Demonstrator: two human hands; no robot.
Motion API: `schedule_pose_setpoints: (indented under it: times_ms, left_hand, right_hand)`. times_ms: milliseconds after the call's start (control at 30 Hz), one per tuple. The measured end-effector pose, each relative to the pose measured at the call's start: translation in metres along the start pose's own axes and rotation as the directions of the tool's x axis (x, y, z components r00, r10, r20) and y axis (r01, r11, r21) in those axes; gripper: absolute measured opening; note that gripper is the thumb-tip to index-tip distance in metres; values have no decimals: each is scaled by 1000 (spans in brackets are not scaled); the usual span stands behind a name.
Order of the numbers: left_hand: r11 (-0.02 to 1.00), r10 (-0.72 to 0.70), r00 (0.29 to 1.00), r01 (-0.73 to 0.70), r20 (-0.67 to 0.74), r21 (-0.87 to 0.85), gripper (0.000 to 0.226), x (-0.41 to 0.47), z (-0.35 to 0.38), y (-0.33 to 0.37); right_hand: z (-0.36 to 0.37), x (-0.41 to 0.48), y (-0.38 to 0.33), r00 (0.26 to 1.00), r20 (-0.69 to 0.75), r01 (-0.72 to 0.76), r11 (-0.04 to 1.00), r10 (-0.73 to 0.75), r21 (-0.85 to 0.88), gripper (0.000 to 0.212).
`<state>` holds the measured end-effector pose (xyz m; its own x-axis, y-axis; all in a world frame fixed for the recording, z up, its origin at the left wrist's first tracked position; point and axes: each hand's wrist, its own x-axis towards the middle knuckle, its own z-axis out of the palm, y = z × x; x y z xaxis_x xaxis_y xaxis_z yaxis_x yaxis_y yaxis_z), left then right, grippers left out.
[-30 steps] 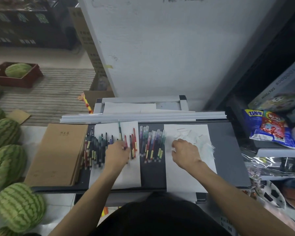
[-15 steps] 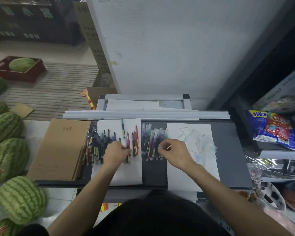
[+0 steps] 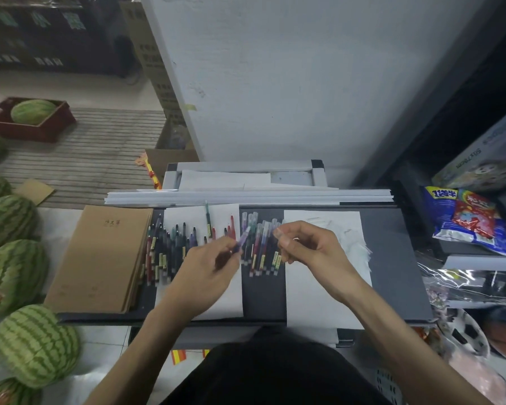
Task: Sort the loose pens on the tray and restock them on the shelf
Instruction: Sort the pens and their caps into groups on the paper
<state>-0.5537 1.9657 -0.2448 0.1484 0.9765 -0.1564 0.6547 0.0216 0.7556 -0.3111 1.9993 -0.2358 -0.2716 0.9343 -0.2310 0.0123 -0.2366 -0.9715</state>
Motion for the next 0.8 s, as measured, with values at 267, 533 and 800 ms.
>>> schedule_pose_setpoints:
  times_ms: [267, 533, 800]
  left_hand:
    - [985, 163, 987, -163, 13, 47, 22, -11, -5, 24]
    - [959, 207, 978, -209, 32, 192, 25, -12, -11, 30]
    - [963, 174, 983, -182, 55, 199, 26, -13, -21, 33]
  right_hand:
    - [-12, -3, -21, 997, -23, 70, 982, -75, -173, 12]
    - [-18, 0, -24, 997, 48, 68, 933, -55, -354, 9]
    - [-13, -3, -27, 996, 60, 82, 948, -66, -308, 12]
